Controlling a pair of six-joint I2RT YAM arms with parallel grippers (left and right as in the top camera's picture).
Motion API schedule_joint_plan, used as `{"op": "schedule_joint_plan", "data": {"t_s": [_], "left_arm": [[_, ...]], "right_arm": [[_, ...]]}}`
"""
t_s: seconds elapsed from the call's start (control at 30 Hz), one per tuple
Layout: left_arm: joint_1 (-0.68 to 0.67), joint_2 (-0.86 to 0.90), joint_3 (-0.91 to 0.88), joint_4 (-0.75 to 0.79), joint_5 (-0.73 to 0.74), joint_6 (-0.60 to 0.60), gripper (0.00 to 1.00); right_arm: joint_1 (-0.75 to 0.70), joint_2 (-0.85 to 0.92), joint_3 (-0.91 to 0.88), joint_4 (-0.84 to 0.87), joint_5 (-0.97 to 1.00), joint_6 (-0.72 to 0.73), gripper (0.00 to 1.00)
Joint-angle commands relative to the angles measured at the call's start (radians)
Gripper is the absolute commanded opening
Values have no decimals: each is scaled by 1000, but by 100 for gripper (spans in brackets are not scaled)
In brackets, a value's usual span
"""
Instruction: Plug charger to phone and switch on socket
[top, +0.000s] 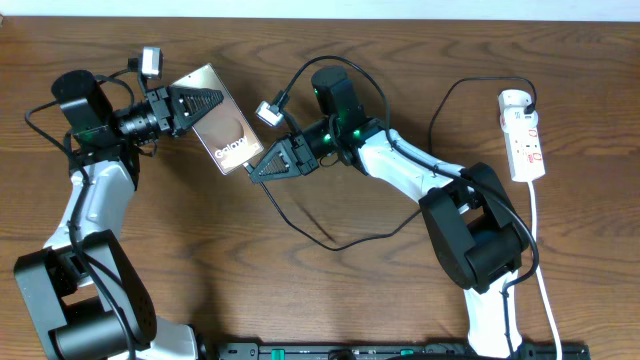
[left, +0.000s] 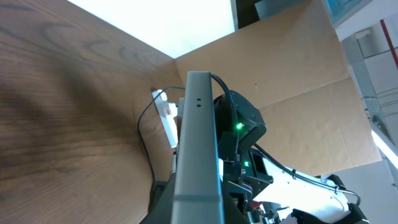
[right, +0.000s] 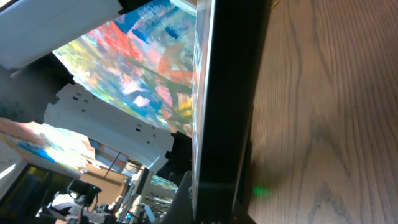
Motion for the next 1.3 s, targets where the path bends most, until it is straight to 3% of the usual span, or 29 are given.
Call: {"op": "schedule_joint_plan", "data": {"t_s": [0.0,0.4,1.27], "left_arm": [[-2,-11,20,4,24,3,7],[-2,-11,14,4,-9,3,7],[-8,-11,14,4,21,30,8]], "right_arm": [[-12,-4,2,3,4,11,1],[-12,-4,3,150,50,163,1],[-13,-4,3,236,126,245,1]]}}
